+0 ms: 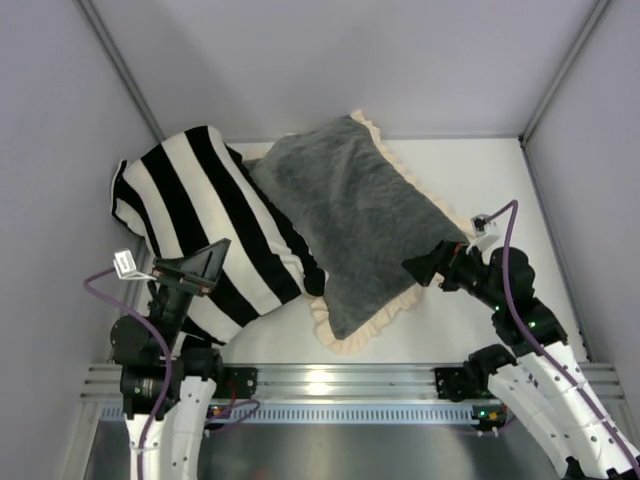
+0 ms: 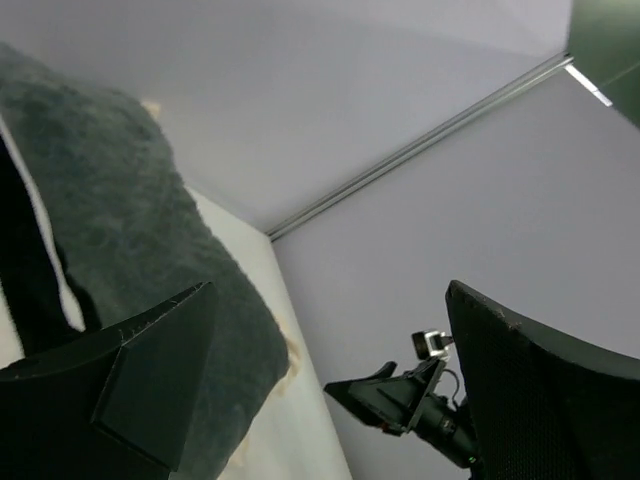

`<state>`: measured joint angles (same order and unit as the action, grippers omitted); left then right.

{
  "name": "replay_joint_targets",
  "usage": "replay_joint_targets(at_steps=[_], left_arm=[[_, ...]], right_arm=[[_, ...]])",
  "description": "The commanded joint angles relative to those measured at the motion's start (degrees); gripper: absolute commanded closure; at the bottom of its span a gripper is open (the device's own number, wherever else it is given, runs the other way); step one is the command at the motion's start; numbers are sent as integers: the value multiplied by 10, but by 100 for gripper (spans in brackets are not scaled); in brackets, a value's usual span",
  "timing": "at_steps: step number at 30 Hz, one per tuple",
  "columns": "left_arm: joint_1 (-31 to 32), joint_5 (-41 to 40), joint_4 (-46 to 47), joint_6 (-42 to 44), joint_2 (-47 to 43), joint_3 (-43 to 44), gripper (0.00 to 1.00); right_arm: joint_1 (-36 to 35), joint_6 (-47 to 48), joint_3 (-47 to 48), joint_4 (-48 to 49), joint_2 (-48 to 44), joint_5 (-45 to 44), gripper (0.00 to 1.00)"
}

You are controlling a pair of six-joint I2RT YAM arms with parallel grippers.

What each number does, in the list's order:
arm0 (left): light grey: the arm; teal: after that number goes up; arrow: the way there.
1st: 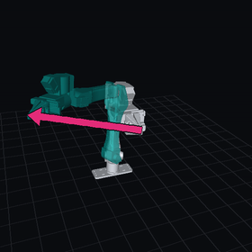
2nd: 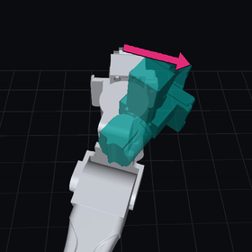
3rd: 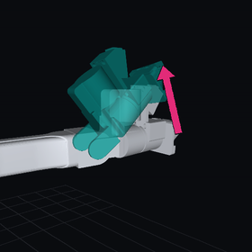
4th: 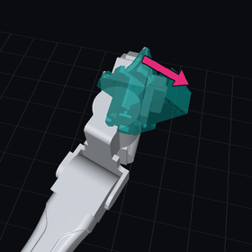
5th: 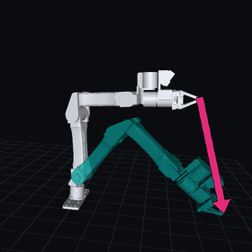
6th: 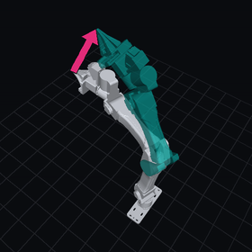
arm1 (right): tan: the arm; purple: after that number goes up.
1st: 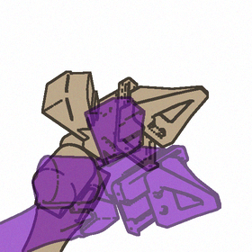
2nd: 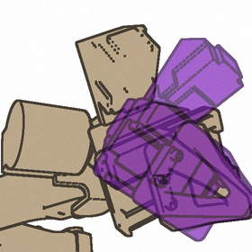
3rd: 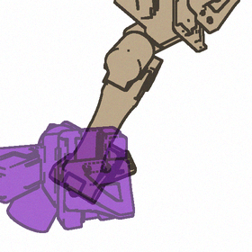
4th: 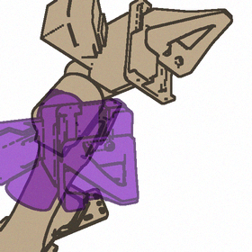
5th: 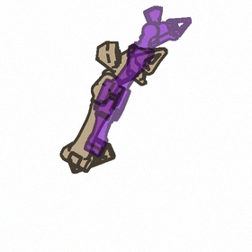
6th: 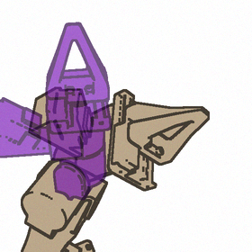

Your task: Remove the pillowcase from the pillow

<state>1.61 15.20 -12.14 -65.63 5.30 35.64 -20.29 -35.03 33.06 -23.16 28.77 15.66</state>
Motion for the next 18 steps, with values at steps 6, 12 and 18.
replay_joint_targets(at_steps=[6,12,18], left_arm=[[-3,127,-92,132,304,81,12],[146,21,-140,212,450,207,14],[292,-96,-162,229,532,261,14]], right_arm=[[24,-70,10,-28,92,-49,1],[53,-132,-42,58,245,-4,0],[70,-166,-65,187,321,20,0]])
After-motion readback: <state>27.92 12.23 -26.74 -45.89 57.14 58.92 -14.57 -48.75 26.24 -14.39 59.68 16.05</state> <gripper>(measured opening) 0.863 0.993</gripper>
